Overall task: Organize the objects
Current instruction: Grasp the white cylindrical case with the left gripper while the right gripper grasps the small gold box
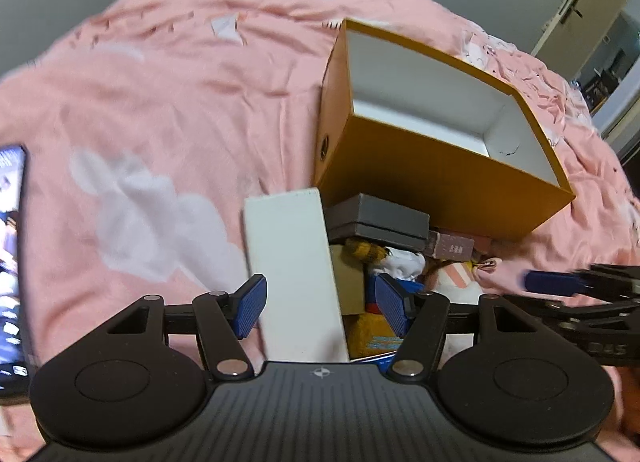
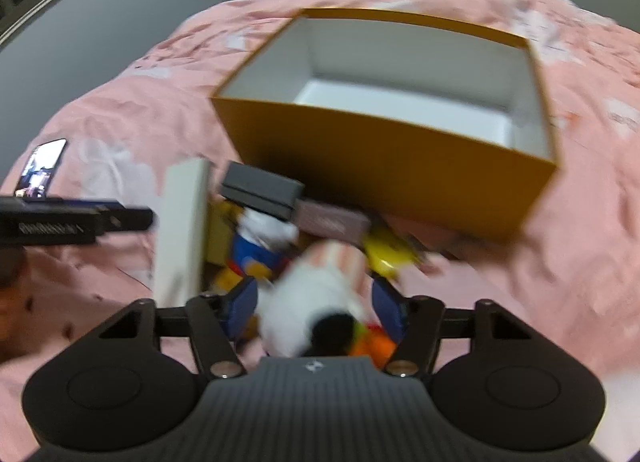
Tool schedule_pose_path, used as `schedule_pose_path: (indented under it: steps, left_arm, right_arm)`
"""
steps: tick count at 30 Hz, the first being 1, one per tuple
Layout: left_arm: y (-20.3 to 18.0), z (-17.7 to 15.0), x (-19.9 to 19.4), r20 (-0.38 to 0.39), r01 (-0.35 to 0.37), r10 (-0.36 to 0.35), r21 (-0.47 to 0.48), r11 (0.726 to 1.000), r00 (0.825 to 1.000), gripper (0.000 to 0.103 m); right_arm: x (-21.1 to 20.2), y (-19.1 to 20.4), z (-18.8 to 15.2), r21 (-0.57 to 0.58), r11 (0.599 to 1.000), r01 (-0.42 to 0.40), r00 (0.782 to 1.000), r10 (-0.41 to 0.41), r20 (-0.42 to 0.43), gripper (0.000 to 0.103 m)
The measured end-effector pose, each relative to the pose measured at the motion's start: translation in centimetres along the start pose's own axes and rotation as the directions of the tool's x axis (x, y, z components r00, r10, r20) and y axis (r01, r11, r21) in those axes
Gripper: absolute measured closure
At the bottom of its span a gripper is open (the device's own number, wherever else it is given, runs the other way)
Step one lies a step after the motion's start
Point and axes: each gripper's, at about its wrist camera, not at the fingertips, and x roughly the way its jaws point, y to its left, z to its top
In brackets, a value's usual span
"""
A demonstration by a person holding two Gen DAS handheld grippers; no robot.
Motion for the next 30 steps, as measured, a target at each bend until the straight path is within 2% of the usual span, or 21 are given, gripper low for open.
schedule_pose_path:
  steps: [4, 10, 14, 15, 17, 19, 21, 22, 27, 30]
  left_arm:
    - [-0.9, -0.3, 2.1, -0.031, -0.059, 0.060, 0.040, 0.997, 0.998, 0.030]
    - [-2.2, -1.0, 4.4, -0.075, -0.126, 0.134, 0.109, 0.986, 0.988, 0.030]
    - [-3.0, -1.3, 5.3, -0.080, -0.186, 0.202, 0.171, 0.968, 0.976, 0.023]
    - [-3.1, -1.4, 5.7, -0.086, -0.208, 0.227, 0.186, 0.960, 0.970, 0.023]
    - [-3.2, -1.6, 6.5, -0.092, -0.250, 0.274, 0.211, 0.945, 0.957, 0.023]
    - [-2.7, -1.8, 6.8, -0.102, -0.241, 0.266, 0.202, 0.949, 0.959, 0.025]
    - [-2.6, -1.7, 6.6, -0.089, -0.261, 0.283, 0.201, 0.944, 0.955, 0.040]
    - [-2.5, -1.7, 6.3, -0.085, -0.257, 0.278, 0.201, 0.945, 0.957, 0.042]
    - [-1.9, -1.3, 4.3, -0.062, -0.211, 0.226, 0.186, 0.960, 0.972, 0.065]
    - [-0.7, -1.1, 3.3, -0.051, -0.182, 0.192, 0.153, 0.971, 0.980, 0.069]
  right_arm:
    - [2.4, 1.4, 1.3, -0.033, 0.999, -0.033, 0.999, 0.032, -0.025, 0.059]
    - [3.7, 1.1, 1.6, -0.016, 0.998, -0.060, 0.998, 0.059, -0.024, 0.058]
    - [4.0, 0.6, 1.7, 0.024, 0.995, -0.092, 0.996, 0.093, -0.013, 0.058]
    - [4.0, 0.5, 1.7, 0.040, 0.997, -0.072, 0.997, 0.072, -0.002, 0.058]
    - [4.1, 0.4, 1.6, 0.042, 0.995, -0.086, 0.996, 0.086, 0.000, 0.058]
    - [4.2, 0.3, 1.6, 0.043, 0.994, -0.103, 0.995, 0.103, -0.001, 0.058]
    - [4.4, 0.3, 1.5, 0.043, 0.992, -0.116, 0.993, 0.117, -0.008, 0.058]
    - [4.5, 0.3, 1.5, 0.042, 0.992, -0.121, 0.993, 0.121, -0.012, 0.058]
    - [4.4, 1.3, 1.7, -0.009, 0.989, -0.145, 0.989, 0.145, -0.018, 0.058]
    - [4.7, 2.2, 1.9, -0.057, 0.985, -0.163, 0.986, 0.161, -0.040, 0.058]
